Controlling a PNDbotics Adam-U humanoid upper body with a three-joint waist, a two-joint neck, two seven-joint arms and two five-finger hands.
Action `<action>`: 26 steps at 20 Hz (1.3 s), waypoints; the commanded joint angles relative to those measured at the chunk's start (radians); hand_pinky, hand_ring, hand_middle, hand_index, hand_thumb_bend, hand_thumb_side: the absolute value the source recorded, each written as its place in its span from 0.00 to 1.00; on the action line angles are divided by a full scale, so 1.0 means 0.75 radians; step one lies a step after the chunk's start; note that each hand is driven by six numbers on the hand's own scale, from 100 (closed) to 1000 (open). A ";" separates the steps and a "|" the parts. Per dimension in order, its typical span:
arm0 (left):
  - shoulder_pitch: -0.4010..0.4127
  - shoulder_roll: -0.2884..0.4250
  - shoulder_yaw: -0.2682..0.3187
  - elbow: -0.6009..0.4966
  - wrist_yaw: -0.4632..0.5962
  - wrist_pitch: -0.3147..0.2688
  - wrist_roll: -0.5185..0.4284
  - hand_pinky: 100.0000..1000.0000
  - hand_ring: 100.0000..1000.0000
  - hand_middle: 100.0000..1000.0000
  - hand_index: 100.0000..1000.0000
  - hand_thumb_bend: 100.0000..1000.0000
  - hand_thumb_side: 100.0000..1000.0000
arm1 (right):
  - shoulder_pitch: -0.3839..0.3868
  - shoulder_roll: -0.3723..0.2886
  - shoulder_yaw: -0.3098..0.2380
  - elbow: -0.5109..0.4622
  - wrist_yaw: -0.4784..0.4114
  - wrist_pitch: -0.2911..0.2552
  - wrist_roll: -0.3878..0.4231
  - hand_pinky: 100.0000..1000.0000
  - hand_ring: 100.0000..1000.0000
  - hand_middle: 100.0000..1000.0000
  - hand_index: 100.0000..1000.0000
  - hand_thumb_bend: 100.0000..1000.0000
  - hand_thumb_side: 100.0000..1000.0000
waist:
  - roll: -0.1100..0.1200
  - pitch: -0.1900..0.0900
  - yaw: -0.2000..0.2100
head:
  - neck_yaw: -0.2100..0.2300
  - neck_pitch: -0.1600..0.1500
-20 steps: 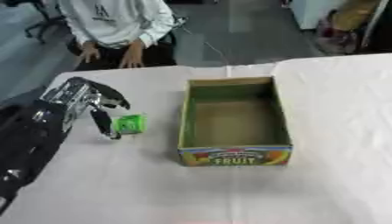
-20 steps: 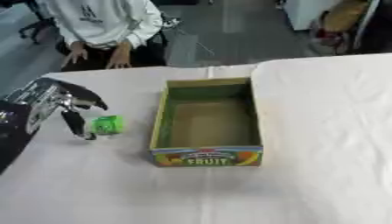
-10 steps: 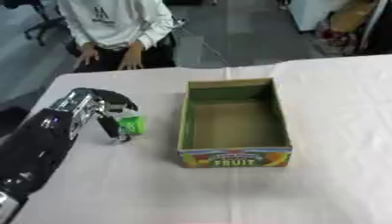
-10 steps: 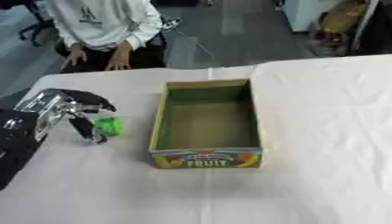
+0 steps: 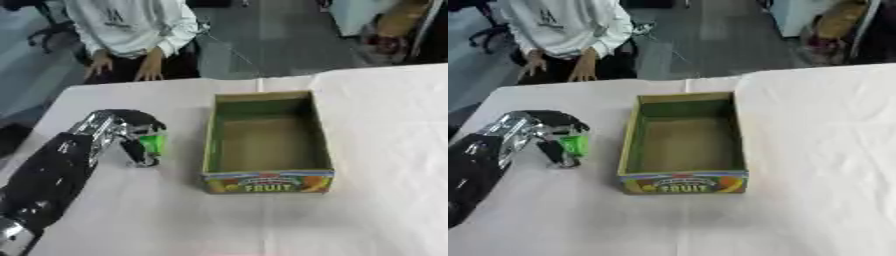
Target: Pick up objects on the table and place them in the box.
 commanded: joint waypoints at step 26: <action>-0.023 0.057 0.003 0.013 0.131 0.049 -0.245 0.00 0.00 0.00 0.30 0.00 0.67 | -0.008 -0.017 -0.006 -0.016 -0.007 0.002 0.009 0.23 0.40 0.49 0.61 0.00 0.67 | -0.002 -0.021 0.014 | 0.018 -0.010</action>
